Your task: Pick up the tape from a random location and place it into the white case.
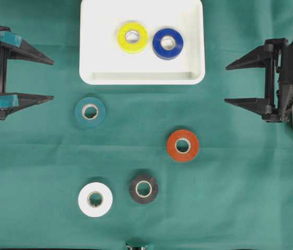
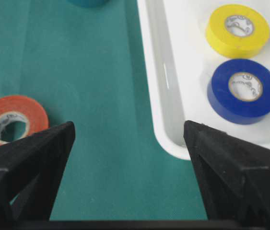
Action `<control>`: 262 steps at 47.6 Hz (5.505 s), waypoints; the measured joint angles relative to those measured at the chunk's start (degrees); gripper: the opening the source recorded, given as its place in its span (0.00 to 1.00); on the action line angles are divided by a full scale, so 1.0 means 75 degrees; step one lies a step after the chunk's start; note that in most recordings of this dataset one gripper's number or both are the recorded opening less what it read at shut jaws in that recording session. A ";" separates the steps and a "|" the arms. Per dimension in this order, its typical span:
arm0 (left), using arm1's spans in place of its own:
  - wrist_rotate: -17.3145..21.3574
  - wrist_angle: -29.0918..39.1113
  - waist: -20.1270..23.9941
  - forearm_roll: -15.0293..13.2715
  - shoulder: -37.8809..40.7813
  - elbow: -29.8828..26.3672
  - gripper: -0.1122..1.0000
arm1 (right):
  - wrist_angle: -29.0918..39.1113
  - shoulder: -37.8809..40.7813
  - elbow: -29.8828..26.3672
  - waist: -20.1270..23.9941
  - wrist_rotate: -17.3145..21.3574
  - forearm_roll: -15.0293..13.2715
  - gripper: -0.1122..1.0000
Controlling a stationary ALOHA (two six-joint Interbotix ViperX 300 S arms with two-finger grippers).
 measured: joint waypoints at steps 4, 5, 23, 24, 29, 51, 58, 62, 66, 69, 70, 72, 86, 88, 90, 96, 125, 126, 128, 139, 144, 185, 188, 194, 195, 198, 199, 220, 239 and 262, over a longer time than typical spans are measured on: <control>0.0000 0.0000 0.0012 0.0012 0.0000 -0.0012 0.98 | 0.0000 -0.0012 0.0000 0.0000 0.0000 0.0000 0.91; 0.0000 0.0000 0.0012 0.0000 0.0000 -0.0012 0.98 | 0.0000 -0.0012 0.0000 0.0000 0.0000 0.0000 0.91; 0.0000 0.0000 -0.0176 0.0012 0.0000 -0.0012 0.98 | -0.0012 0.0000 0.0000 0.0000 0.0000 0.0000 0.91; 0.0000 0.0000 -0.0223 0.0000 0.0000 -0.0012 0.98 | 0.0000 0.0000 0.0000 0.0000 0.0000 0.0000 0.91; 0.0000 0.0000 -0.0434 0.0000 0.0000 0.0000 0.98 | -0.0012 -0.0012 0.0000 0.0000 0.0000 0.0000 0.91; 0.0000 0.0000 -0.0516 0.0000 0.0000 -0.0012 0.98 | -0.0012 0.0000 0.0000 0.0000 0.0000 0.0000 0.91; 0.0000 0.0000 -0.0516 0.0000 0.0000 -0.0012 0.98 | -0.0012 0.0000 0.0000 -0.0012 0.0000 0.0012 0.91; 0.0000 -0.0012 -0.0516 0.0012 0.0059 -0.0012 0.98 | -0.0012 0.0000 0.0000 -0.0012 0.0000 0.0000 0.91; 0.0000 -0.0035 -0.0516 0.0000 0.0152 -0.0012 0.98 | -0.0012 0.0000 0.0000 -0.0012 0.0000 0.0012 0.91; 0.0000 -0.0070 -0.0527 0.0000 0.0246 -0.0059 0.98 | -0.0012 0.0000 0.0000 -0.0012 0.0000 0.0000 0.91; 0.0000 -0.0070 -0.0527 0.0000 0.0270 -0.0082 0.98 | -0.0012 0.0000 0.0000 -0.0012 0.0000 0.0000 0.91; 0.0000 -0.0105 -0.0551 0.0000 0.0352 -0.0129 0.98 | -0.0012 0.0000 0.0000 -0.0012 0.0000 0.0000 0.91; 0.0000 -0.0293 -0.0738 0.0012 0.1020 -0.0539 0.98 | -0.0012 0.0000 0.0000 -0.0012 0.0000 0.0012 0.91; 0.0000 -0.0293 -0.0750 0.0012 0.1090 -0.0563 0.98 | -0.0012 0.0000 0.0000 -0.0012 0.0000 0.0000 0.91; 0.0000 -0.0293 -0.0750 0.0000 0.1160 -0.0598 0.98 | -0.0012 -0.0012 0.0000 -0.0012 0.0000 0.0012 0.91; 0.0000 -0.0293 -0.0762 0.0000 0.1207 -0.0633 0.98 | -0.0012 0.0000 0.0000 -0.0012 0.0000 0.0000 0.91; -0.0551 0.1957 -0.0879 0.0000 0.1758 -0.1559 0.98 | -0.0012 -0.0012 0.0000 -0.0012 0.0012 0.0000 0.91; -0.0598 0.2215 -0.0879 0.0000 0.1852 -0.1676 0.98 | -0.0012 0.0000 0.0000 -0.0012 0.0012 0.0012 0.91; -0.0680 0.2625 -0.0891 0.0000 0.2016 -0.1875 0.98 | -0.0012 0.0000 0.0000 0.0000 0.0012 0.0012 0.91; -0.0727 0.4430 -0.0949 0.0012 0.3012 -0.2941 0.98 | -0.0012 0.0000 0.0000 -0.0012 0.0000 0.0000 0.91; -0.0727 0.4910 -0.0949 0.0012 0.3398 -0.3328 0.98 | -0.0012 0.0000 0.0000 0.0000 0.0012 0.0012 0.91; -0.0715 0.5707 -0.0949 0.0035 0.3961 -0.4031 0.98 | -0.0012 0.0059 -0.0035 -0.0012 0.0012 0.0012 0.91; -0.0715 0.5707 -0.0949 0.0023 0.3961 -0.4043 0.98 | -0.0012 0.0059 -0.0035 0.0000 0.0012 0.0012 0.91; -0.0727 0.5707 -0.0949 0.0023 0.3961 -0.4043 0.98 | -0.0012 0.0070 -0.0035 -0.0012 0.0012 0.0012 0.91; -0.0727 0.5707 -0.0949 0.0035 0.3961 -0.4043 0.98 | -0.0012 0.0070 -0.0035 -0.0012 0.0012 0.0012 0.91; -0.0727 0.5695 -0.0949 0.0035 0.3961 -0.4043 0.98 | -0.0012 0.0059 -0.0035 -0.0012 0.0012 0.0012 0.91; -0.0727 0.5695 -0.0949 0.0023 0.3961 -0.4043 0.98 | -0.0012 0.0070 -0.0035 -0.0012 0.0012 0.0012 0.91; -0.0727 0.4758 -0.0949 0.0023 0.4207 -0.3563 0.98 | -0.0012 0.0070 -0.0035 0.0000 0.0012 0.0012 0.91; -0.0727 0.3914 -0.0949 0.0035 0.5121 -0.3293 0.98 | -0.0012 0.0105 -0.0035 -0.0012 0.0012 0.0012 0.91; -0.0738 0.3141 -0.0949 0.0035 0.5930 -0.3000 0.98 | -0.0012 0.0152 -0.0035 -0.0012 0.0012 0.0012 0.91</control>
